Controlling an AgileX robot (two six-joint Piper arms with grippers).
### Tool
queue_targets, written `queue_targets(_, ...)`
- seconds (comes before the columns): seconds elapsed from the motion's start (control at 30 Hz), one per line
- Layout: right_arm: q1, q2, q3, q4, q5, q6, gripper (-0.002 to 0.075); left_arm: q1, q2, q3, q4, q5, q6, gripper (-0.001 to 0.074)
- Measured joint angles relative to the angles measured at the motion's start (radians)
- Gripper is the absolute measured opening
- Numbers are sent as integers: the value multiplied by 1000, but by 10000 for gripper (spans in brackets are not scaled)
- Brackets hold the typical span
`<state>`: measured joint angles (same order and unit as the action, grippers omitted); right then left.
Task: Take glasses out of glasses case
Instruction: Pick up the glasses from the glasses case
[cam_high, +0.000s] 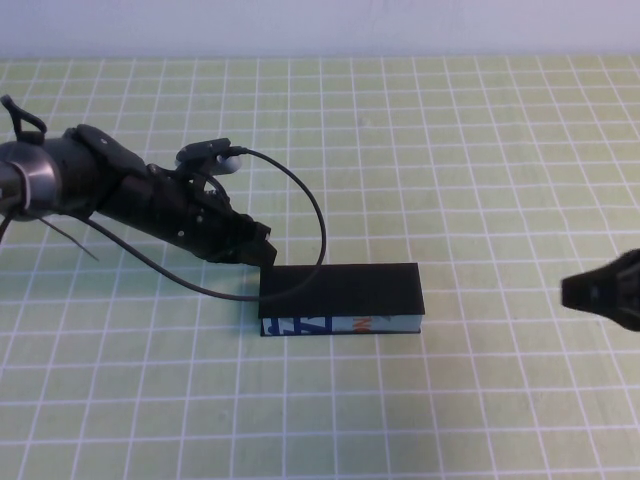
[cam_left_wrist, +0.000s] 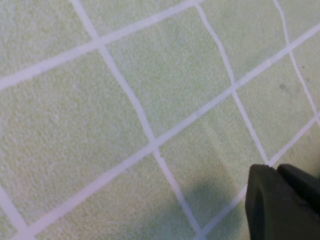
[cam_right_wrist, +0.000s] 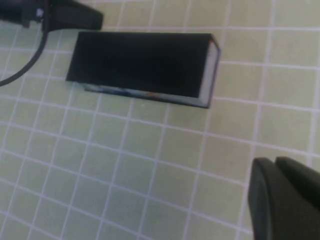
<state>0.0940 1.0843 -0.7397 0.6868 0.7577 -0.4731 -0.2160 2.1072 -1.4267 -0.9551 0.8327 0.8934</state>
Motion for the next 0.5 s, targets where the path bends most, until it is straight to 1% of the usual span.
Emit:
queue_targets(0.1, 149, 138, -108, -30, -15, -7, -18, 0, 0, 0, 0, 2, 0, -4)
queue_targets(0.17, 264, 224, -184, -87, -29, -3, -18, 0, 0, 0, 0, 2, 0, -4)
queue_targets(0.27, 410, 329, -290, -204, -45, -13, -18, 0, 0, 0, 0, 2, 0, -4)
queue_targets(0.4, 550, 438, -381, -379, -52, -89, -18, 0, 0, 0, 3, 4, -1, -4)
queue_targets(0.5, 610, 498, -412, -471, -93, -153, -8, 0, 0, 0, 3, 4, -1, -4)
